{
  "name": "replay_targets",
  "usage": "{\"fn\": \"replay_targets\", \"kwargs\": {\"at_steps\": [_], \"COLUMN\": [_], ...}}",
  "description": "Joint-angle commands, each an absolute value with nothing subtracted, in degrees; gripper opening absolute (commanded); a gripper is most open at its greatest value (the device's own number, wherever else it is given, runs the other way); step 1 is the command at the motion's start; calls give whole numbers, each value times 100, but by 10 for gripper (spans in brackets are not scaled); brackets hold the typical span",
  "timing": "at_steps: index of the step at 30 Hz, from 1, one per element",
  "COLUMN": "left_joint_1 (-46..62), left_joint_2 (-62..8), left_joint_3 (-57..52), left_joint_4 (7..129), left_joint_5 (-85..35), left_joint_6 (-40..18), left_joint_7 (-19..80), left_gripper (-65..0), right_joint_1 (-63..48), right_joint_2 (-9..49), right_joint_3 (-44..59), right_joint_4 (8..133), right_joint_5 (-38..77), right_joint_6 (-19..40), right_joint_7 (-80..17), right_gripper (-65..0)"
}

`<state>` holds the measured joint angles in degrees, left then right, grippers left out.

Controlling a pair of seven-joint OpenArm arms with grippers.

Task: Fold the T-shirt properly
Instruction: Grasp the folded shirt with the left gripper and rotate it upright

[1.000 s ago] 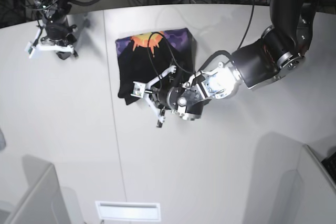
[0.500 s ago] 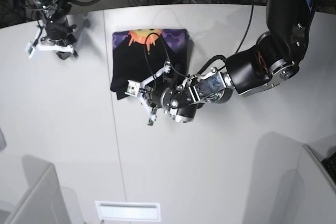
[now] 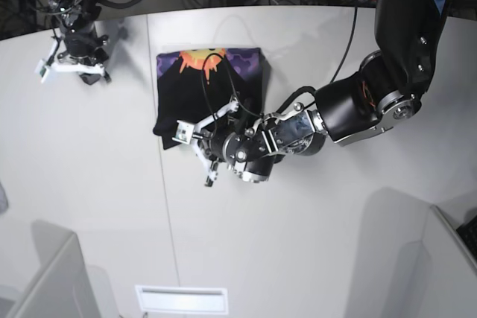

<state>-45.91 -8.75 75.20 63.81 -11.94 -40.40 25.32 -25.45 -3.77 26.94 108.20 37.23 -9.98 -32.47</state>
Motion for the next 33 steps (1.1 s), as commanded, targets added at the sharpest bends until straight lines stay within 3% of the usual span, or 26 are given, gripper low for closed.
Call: {"fn": "replay_targets", "kwargs": {"at_steps": [1,2,5,10,13,16,23,27,30,33], "left_joint_1": [-4804,-4804,-4831,-4840,-4901,-4945,-4954,-4690,-4110,-3424], "left_joint_2": [-760,-734,-655,-593,-497,-462,-497,-664,-1007,-1385], "left_joint_3": [7451,7451,7442,7424,7178,6818,5727,4831,4013,3415], "left_joint_4": [6440,6431,6448,6466,6448,6448,6492,6923,7662,8347], "left_joint_5": [-1200,-1200,-1200,-1200,-1200,-1200,-1244,-1262,-1191,-1059], "left_joint_6": [-4000,-4000,-4000,-4000,-4000,-4000,-4000,-4000,-4000,-4000], "left_joint_7": [2492,2492,2501,2501,2501,2501,2519,3020,3248,3248], "left_gripper": [-650,-634,-467,-270,-193,-168,-171,-191,-357,-599], "right_joint_1": [-2527,-2527,-2527,-2545,-2545,-2545,-2554,-2563,-2563,-2563], "right_joint_2": [-338,-338,-338,-338,-338,-338,-171,13,207,400], "right_joint_3": [2686,2686,2686,2686,2686,2668,2651,2651,2642,2642], "right_joint_4": [10897,10897,10897,10897,10897,10897,10897,10897,10897,10905], "right_joint_5": [3749,3749,3749,3749,3749,3741,3741,3741,3741,3741], "right_joint_6": [-945,-945,-945,-945,-945,-945,-945,-927,-910,-673], "right_joint_7": [-3125,-3125,-3125,-3143,-3143,-3152,-3160,-3152,-3143,-3125], "right_gripper": [-650,-650,-650,-650,-650,-650,-650,-650,-650,-650]}}
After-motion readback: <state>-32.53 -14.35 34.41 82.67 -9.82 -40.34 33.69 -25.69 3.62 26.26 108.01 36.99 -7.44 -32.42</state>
